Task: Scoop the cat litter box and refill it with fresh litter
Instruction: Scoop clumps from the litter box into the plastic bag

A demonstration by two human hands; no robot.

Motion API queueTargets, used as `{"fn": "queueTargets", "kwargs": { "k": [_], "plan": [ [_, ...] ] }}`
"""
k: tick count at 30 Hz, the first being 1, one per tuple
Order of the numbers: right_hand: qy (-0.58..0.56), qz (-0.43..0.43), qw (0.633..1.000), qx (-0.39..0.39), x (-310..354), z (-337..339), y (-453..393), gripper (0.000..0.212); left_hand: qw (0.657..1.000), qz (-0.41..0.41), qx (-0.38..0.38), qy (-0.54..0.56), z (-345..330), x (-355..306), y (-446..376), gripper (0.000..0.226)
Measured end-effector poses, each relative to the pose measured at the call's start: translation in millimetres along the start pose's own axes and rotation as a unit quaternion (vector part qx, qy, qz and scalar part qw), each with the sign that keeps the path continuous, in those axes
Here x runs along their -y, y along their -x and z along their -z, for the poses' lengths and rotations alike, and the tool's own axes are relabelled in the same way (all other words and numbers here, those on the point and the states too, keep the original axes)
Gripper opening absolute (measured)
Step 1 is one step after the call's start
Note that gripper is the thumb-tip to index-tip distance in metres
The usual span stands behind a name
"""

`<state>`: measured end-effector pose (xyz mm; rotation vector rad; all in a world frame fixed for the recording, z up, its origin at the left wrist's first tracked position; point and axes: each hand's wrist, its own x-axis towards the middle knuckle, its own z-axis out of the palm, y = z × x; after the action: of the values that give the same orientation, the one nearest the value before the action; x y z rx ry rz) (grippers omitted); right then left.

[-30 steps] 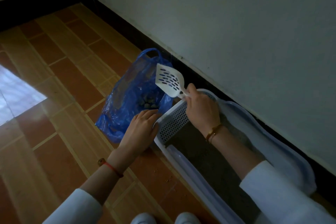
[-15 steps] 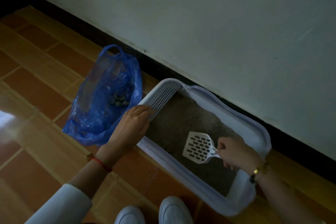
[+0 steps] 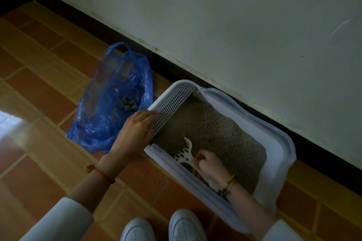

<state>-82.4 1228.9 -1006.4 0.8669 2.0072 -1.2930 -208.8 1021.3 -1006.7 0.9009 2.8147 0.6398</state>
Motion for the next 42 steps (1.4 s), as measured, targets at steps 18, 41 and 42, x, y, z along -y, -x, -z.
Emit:
{"fn": "queueTargets", "kwargs": {
  "k": [18,41,42],
  "plan": [
    [-0.115,0.105,0.981,-0.12,-20.5,44.3,20.7,0.011,1.0,0.008,-0.003,-0.004,6.3,-13.7,-7.9,0.051],
    [-0.142,0.117,0.972,-0.147,-0.8,51.9,10.9,0.011,1.0,0.007,0.004,0.005,4.1,-4.0,-0.1,0.043],
    [-0.136,0.12,0.973,-0.141,2.6,51.1,11.0,0.011,1.0,0.009,0.006,0.005,4.2,-1.8,0.7,0.044]
  ]
}}
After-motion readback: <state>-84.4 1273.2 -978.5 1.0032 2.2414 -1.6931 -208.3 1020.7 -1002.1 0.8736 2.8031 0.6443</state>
